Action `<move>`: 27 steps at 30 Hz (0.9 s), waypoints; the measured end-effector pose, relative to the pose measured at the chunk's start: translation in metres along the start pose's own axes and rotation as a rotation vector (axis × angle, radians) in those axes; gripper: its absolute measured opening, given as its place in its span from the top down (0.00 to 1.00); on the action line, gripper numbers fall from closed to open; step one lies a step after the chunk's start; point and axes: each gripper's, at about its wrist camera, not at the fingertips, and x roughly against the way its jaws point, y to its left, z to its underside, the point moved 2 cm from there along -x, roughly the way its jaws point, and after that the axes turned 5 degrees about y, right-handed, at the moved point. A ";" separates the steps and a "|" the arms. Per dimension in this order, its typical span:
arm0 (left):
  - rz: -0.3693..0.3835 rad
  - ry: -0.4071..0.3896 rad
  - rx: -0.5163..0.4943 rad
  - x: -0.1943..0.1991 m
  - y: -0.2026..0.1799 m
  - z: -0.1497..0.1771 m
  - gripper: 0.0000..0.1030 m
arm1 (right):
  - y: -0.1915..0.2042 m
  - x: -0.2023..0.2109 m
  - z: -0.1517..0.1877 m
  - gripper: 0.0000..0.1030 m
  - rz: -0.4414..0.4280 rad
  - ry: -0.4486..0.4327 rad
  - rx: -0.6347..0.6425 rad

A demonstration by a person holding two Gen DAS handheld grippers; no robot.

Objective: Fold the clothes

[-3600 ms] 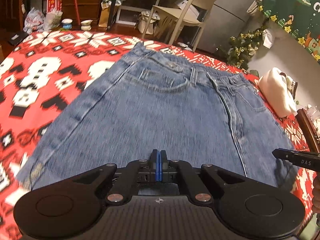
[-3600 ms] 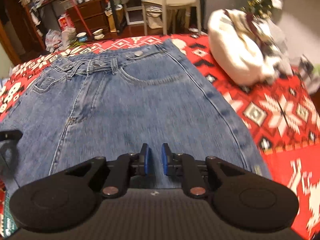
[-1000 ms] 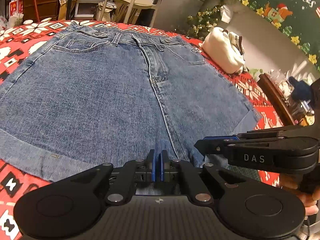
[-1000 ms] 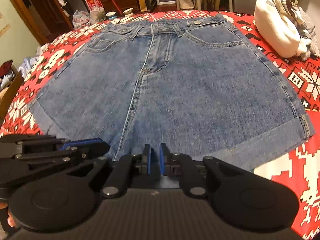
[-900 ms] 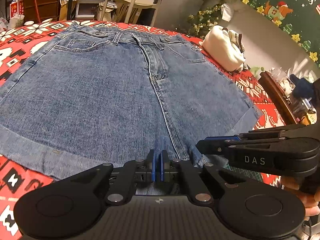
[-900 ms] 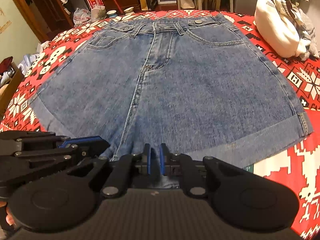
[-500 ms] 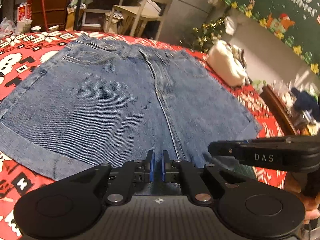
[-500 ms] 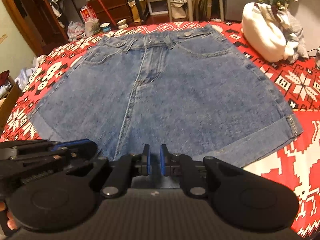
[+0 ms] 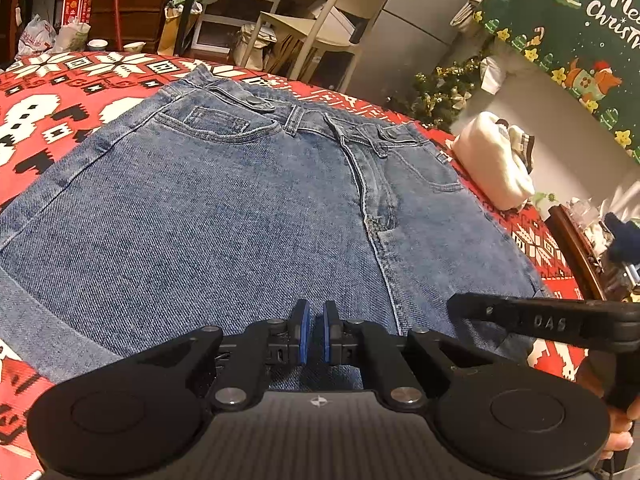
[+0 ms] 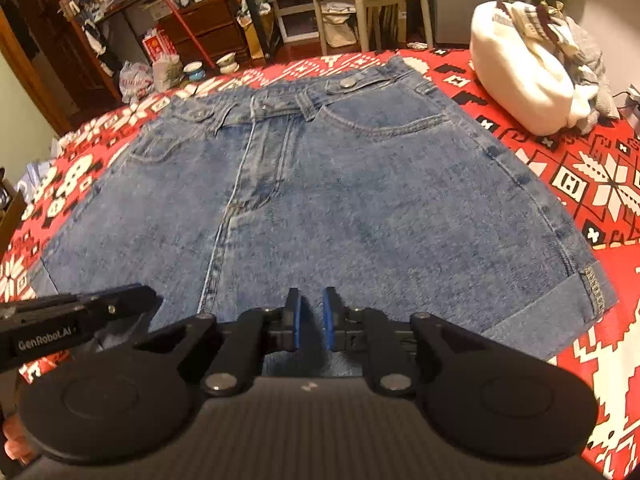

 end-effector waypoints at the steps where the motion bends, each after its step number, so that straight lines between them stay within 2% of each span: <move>1: 0.000 0.006 0.005 0.001 0.000 0.001 0.95 | 0.002 -0.001 0.001 0.85 0.007 0.003 0.015; 6: 0.004 0.044 0.036 0.010 0.002 0.009 0.95 | 0.006 0.004 0.011 0.85 0.024 0.028 0.017; 10: -0.020 0.054 0.022 0.017 -0.001 0.018 0.95 | 0.005 0.011 0.020 0.85 0.030 0.052 0.007; 16: -0.032 -0.016 0.005 0.031 -0.005 0.019 0.94 | 0.006 0.025 0.027 0.84 0.044 0.027 -0.006; 18: -0.037 -0.046 0.014 0.033 -0.004 0.017 0.84 | 0.003 0.026 0.026 0.84 0.036 0.016 -0.027; 20: -0.042 -0.052 0.026 0.031 -0.002 0.016 0.80 | 0.001 0.028 0.024 0.83 0.028 0.005 -0.047; 25: -0.073 -0.036 0.044 0.022 0.004 0.011 0.80 | 0.002 0.023 0.019 0.83 0.022 0.002 -0.049; 27: -0.093 -0.066 0.048 0.030 0.008 0.009 0.74 | -0.001 0.023 0.015 0.83 0.020 -0.003 -0.055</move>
